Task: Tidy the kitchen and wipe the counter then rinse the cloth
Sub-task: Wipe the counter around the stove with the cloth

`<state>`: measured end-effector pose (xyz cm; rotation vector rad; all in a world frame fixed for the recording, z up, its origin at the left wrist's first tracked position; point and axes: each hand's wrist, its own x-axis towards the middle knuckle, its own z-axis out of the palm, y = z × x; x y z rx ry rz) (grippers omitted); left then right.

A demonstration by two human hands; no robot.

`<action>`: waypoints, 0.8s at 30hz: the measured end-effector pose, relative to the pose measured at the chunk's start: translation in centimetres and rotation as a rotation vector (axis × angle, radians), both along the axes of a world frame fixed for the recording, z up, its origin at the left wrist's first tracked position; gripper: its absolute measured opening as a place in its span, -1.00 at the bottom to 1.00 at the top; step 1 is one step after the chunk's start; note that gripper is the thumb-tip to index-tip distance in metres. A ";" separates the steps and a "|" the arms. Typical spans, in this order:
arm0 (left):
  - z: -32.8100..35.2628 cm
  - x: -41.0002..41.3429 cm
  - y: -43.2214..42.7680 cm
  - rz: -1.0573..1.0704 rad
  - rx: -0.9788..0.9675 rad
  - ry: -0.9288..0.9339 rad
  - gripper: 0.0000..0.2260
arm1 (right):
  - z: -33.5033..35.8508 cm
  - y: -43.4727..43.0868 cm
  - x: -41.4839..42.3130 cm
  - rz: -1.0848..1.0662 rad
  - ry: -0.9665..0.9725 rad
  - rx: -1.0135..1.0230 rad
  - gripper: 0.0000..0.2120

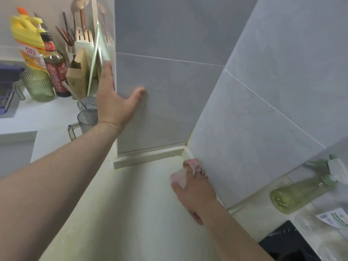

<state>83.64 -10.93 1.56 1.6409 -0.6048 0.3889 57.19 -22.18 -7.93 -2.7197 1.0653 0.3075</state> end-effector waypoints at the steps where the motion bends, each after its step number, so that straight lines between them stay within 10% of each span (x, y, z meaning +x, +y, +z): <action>1: -0.1 0.0 0.0 0.000 0.003 0.000 -0.09 | 0.0 -0.2 1.0 -0.009 0.011 0.005 -0.19; 24: -5.4 -1.9 -0.8 0.102 -0.022 0.212 -0.12 | 0.0 -1.5 1.2 0.013 -0.044 0.079 -0.24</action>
